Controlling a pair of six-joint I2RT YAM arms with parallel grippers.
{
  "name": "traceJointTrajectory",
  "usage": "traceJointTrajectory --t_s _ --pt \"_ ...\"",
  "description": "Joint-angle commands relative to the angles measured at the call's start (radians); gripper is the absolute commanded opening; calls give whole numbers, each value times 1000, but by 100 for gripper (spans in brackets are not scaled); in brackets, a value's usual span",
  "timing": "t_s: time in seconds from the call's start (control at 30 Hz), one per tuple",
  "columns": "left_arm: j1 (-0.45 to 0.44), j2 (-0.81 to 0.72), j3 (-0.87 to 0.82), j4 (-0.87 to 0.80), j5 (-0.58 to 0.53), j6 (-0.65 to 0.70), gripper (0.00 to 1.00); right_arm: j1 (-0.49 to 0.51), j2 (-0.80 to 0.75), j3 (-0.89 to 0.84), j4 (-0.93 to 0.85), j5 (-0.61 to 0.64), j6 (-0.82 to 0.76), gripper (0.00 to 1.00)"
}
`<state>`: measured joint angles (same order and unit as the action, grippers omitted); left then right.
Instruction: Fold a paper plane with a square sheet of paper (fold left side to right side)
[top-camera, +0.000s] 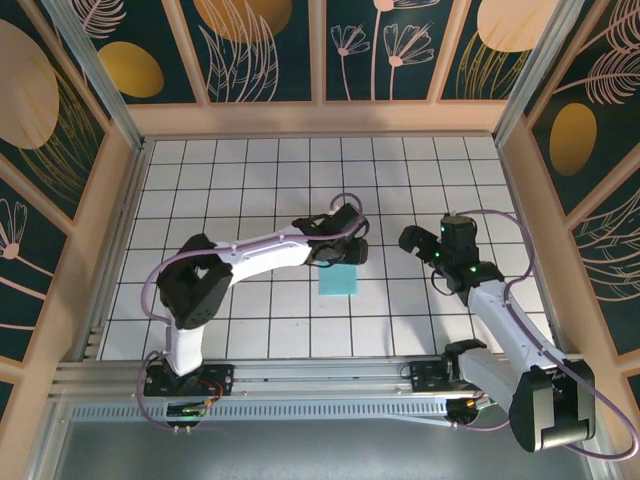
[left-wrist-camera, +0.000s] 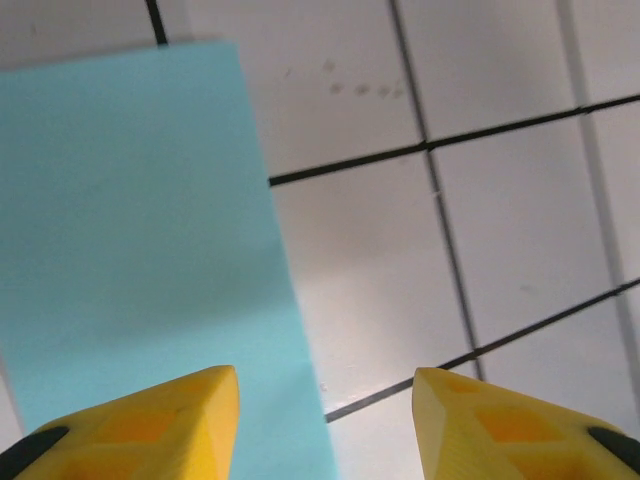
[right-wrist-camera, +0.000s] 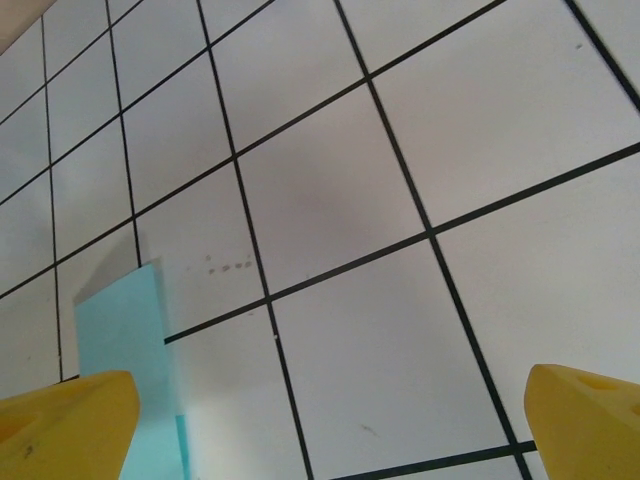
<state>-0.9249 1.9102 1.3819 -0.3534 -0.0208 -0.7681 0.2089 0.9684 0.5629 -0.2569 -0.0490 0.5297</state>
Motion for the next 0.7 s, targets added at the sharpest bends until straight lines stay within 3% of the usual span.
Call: traceJointTrajectory --t_s 0.0,0.33,0.5,0.67 --pt "34 -89 -73 153 100 -9 50 -7 12 34 49 -68 -3 95" --pt "168 -299 -401 541 247 -146 53 0 119 44 119 -251 19 78" --pt "230 -375 -529 622 239 -209 60 19 184 44 158 -304 32 72" --pt "299 -436 -687 763 238 -355 66 57 266 63 182 -346 35 65"
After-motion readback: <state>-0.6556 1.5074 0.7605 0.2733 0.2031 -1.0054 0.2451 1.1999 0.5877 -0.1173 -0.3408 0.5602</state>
